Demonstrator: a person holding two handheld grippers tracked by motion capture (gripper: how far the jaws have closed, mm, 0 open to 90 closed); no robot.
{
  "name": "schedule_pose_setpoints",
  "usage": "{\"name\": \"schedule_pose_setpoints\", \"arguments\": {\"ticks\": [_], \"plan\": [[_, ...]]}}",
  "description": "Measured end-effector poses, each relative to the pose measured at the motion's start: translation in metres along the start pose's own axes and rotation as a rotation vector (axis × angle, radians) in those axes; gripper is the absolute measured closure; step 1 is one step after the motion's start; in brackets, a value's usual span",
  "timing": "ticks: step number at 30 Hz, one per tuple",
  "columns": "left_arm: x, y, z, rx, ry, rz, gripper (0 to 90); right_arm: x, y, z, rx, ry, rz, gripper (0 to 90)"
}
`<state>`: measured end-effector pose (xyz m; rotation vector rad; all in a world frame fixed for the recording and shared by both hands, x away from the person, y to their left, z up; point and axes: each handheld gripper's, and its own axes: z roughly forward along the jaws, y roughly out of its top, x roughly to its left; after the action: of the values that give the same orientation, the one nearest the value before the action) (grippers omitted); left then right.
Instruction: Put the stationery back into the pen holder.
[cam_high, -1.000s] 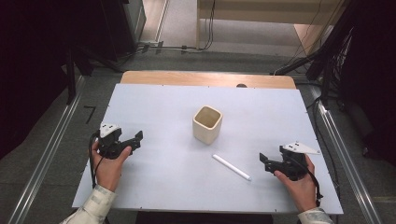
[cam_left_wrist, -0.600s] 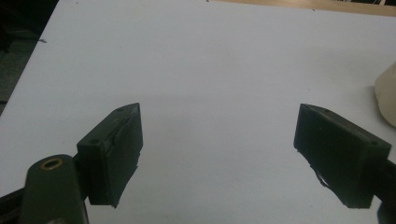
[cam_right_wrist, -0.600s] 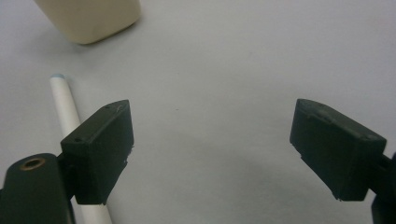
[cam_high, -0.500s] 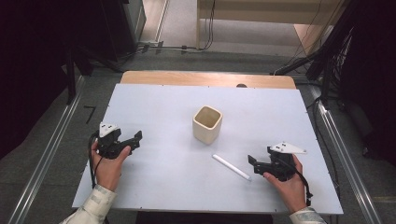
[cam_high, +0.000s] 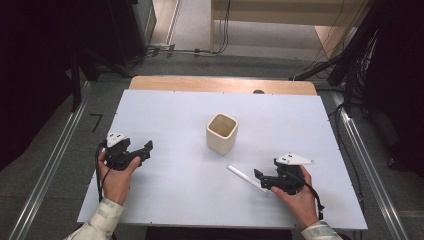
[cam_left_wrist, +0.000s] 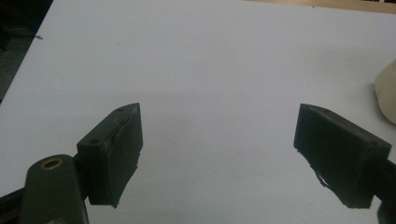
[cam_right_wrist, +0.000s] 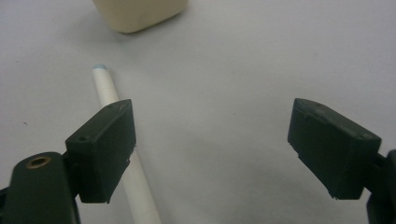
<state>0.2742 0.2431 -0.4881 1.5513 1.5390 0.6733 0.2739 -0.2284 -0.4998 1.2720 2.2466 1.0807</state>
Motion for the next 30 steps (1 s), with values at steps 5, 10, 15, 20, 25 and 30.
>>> {"name": "schedule_pose_setpoints", "arguments": {"ticks": [5,10,15,20,25,30], "plan": [[0.0,0.0,0.0,0.0,-0.001,0.0,16.6,0.005,0.001,0.006,0.012,0.029,-0.025,17.6],[0.0,0.0,0.0,0.001,-0.001,-0.002,16.6,0.009,0.001,0.01,0.023,0.036,-0.038,18.6],[0.0,0.0,0.0,0.0,-0.002,-0.003,16.6,0.013,0.002,0.013,0.026,0.047,-0.045,19.5],[0.001,0.0,0.0,0.003,-0.005,-0.003,16.6,0.019,0.002,0.018,0.038,0.055,-0.05,20.8],[0.001,0.0,0.001,0.005,-0.007,-0.004,16.6,0.024,0.002,0.022,0.047,0.069,-0.07,24.7],[0.001,0.0,0.0,0.004,-0.007,-0.005,16.6,0.029,0.002,0.025,0.058,0.082,-0.086,28.1]]}}
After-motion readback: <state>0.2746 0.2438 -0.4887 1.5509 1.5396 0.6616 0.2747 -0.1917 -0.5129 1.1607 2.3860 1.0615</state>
